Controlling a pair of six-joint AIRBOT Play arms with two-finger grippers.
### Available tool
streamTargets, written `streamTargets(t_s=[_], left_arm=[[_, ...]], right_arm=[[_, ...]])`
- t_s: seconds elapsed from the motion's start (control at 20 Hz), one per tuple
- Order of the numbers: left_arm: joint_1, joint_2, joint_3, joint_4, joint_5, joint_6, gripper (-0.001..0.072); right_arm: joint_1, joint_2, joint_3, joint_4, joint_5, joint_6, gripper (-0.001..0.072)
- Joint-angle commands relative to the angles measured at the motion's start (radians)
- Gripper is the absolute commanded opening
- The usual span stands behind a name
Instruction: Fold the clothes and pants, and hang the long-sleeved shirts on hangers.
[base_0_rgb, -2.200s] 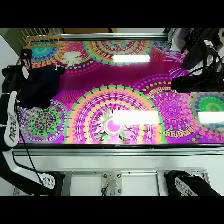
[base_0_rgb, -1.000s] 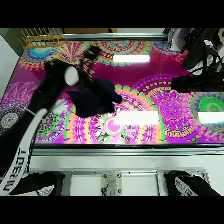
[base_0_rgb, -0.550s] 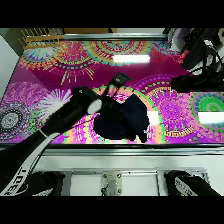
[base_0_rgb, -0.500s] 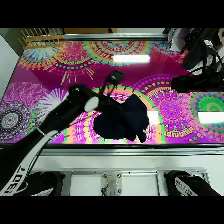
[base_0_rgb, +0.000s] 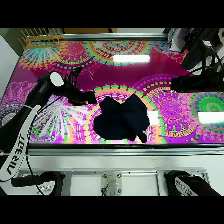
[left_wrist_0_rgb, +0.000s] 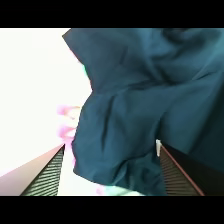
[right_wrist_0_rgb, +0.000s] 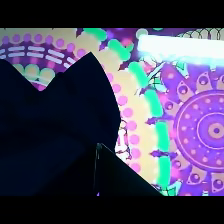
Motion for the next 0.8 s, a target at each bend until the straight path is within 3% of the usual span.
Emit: streamTargets(t_s=[0.0,0.15,0.45,0.5,0.55,0.6,0.75], left_arm=[[0.071,-0.069,-0.114,-0.111,0.006,0.045,0.0626],[0.09,-0.138,-0.198,-0.217,0.047,0.077,0.0626],[-0.021,-0.212,-0.231,-0.296,0.109,0.142,0.0624],[-0.032,-0.214,-0.232,-0.295,0.12,0.141,0.0568],[-0.034,-0.21,-0.227,-0.296,0.114,0.142,0.0214],[-0.032,-0.203,-0.217,-0.288,0.103,0.144,0.0015],[0.007,-0.143,-0.184,-0.253,0.102,0.146,0.0007]], right_arm=[[0.001,-0.002,0.001,0.001,0.017,0.0,0.0014],[0.001,-0.002,0.001,0.001,0.017,0.001,0.0014],[0.001,-0.003,0.0,0.001,0.018,0.001,0.0014],[0.001,-0.003,-0.002,0.0,0.017,0.001,0.0012],[-0.003,-0.003,-0.009,0.0,0.016,0.001,0.001],[-0.016,-0.004,-0.019,0.0,0.017,0.001,0.001],[-0.1,-0.041,-0.081,0.008,0.018,0.034,0.001]])
